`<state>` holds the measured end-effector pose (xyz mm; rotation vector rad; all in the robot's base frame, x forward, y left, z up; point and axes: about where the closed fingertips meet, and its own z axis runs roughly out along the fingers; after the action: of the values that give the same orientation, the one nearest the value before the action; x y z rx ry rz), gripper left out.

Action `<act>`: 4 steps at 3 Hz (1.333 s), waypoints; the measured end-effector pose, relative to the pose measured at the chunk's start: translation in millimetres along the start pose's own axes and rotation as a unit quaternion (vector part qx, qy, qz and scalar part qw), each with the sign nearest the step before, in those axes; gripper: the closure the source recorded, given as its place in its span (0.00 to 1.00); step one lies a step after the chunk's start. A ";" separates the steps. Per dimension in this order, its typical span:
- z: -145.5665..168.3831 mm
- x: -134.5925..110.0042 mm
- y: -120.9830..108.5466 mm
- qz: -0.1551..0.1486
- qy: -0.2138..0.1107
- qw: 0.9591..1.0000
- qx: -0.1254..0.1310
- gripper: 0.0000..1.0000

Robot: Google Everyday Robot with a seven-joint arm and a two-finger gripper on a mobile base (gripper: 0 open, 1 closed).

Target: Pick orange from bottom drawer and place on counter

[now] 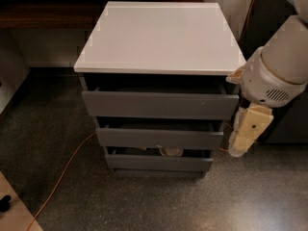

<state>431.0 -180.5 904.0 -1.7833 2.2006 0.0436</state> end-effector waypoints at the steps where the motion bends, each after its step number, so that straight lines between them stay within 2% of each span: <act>1: 56.8 3.2 15.6 -0.005 -0.014 1.000 -0.009 0.00; 2: 101.3 8.9 21.6 -0.007 -0.021 1.000 -0.007 0.00; 3: 156.8 16.0 27.5 -0.028 -0.013 0.999 0.015 0.00; 4: 197.5 20.6 24.7 -0.045 -0.011 0.998 0.048 0.00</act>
Offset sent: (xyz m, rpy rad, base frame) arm 0.0057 0.0247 -0.1609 0.0581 -0.0045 0.0290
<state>446.5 -152.1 706.5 -1.8170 2.0685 -0.0600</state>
